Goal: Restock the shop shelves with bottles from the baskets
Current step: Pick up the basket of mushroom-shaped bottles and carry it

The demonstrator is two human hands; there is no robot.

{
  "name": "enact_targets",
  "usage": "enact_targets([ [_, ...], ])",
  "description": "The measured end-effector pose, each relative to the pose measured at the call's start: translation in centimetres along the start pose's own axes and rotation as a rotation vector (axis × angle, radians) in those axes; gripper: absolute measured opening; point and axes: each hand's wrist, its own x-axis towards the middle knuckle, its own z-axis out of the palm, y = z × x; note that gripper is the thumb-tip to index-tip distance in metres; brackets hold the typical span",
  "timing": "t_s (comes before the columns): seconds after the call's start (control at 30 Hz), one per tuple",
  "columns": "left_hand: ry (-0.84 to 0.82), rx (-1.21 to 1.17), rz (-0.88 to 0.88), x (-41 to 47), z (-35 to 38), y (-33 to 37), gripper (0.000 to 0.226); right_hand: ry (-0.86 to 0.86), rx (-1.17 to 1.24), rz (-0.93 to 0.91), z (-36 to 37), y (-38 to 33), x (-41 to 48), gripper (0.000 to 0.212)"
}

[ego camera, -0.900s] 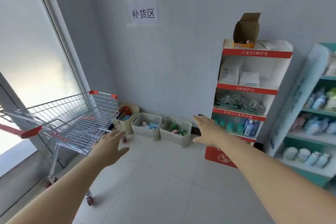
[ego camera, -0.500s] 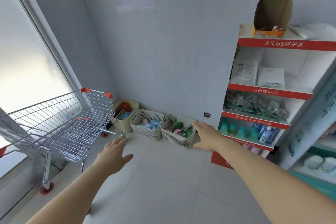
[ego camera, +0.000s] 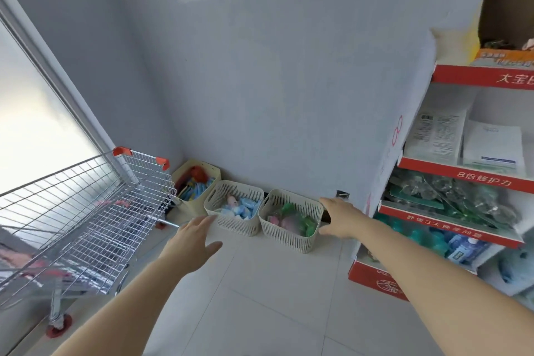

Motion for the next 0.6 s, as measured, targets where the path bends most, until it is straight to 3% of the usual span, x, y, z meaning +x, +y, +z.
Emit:
enact_targets([
  [0.37,-0.082,-0.082,0.127,21.9,-4.3,-7.0,0.069,-0.064,0.152,0.270,-1.7,-1.8,15.9,0.084],
  [0.6,-0.152,-0.047,0.177,32.7,-4.7,-8.4,0.068,-0.053,0.224,0.331,-2.8,-2.9,23.8,0.085],
])
